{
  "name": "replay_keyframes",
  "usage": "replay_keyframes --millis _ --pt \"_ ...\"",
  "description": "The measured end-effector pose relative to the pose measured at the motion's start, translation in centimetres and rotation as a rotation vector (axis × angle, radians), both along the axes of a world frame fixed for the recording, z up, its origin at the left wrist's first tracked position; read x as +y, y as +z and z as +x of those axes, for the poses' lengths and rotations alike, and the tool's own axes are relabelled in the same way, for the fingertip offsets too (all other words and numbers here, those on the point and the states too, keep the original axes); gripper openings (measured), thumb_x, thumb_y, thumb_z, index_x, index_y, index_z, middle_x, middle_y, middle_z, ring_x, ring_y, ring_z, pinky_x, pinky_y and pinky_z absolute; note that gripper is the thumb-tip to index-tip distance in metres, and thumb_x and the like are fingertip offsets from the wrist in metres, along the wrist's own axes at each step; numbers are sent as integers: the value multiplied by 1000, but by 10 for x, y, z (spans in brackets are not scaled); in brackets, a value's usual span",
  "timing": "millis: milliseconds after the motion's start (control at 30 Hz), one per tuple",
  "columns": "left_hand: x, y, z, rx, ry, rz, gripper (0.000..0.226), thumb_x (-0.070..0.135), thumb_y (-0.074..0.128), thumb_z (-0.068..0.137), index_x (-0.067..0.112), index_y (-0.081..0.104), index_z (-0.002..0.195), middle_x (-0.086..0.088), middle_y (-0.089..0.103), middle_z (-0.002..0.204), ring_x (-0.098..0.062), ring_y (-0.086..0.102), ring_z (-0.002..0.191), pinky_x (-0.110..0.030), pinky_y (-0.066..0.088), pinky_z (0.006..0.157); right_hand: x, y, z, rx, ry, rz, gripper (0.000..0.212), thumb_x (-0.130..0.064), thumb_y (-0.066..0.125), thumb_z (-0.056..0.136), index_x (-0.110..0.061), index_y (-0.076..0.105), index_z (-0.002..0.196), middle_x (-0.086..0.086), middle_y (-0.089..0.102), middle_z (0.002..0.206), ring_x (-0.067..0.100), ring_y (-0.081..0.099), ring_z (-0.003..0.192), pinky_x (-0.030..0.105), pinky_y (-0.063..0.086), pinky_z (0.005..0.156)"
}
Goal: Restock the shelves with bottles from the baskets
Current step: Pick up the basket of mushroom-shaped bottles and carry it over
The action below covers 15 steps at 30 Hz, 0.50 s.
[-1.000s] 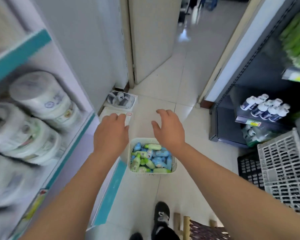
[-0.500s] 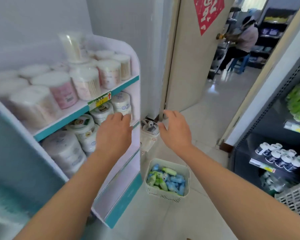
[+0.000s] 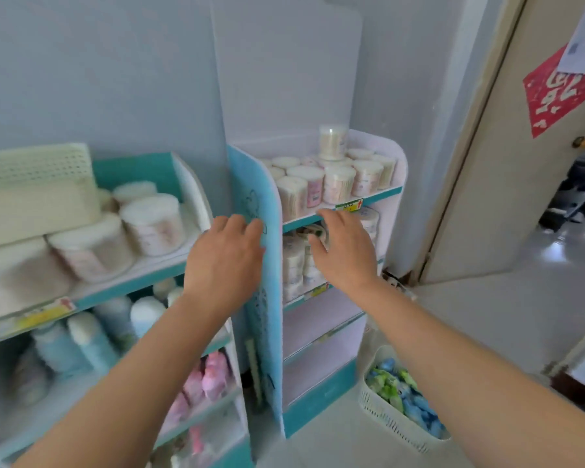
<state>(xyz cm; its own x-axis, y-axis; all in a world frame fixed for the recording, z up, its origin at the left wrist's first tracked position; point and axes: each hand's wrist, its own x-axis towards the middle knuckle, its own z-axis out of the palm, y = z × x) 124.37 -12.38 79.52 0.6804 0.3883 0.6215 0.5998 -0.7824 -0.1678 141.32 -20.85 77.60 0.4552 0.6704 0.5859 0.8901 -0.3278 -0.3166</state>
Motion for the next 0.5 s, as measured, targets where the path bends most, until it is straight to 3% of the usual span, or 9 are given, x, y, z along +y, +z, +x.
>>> replay_keyframes --millis 267,500 --pt "-15 31 -131 -33 187 59 23 20 69 80 5 63 96 -12 60 83 -34 57 79 -36 46 54 14 25 -110 -26 178 12 44 -29 55 92 -11 48 132 9 54 125 28 49 116 39 43 92" --pt "-45 38 -230 -39 459 29 23 18 71 78 5 64 96 -12 61 83 -35 58 77 -36 44 52 20 39 -191 -80 393 3 40 -30 53 92 -13 49 128 8 54 119 27 50 111 38 45 88"
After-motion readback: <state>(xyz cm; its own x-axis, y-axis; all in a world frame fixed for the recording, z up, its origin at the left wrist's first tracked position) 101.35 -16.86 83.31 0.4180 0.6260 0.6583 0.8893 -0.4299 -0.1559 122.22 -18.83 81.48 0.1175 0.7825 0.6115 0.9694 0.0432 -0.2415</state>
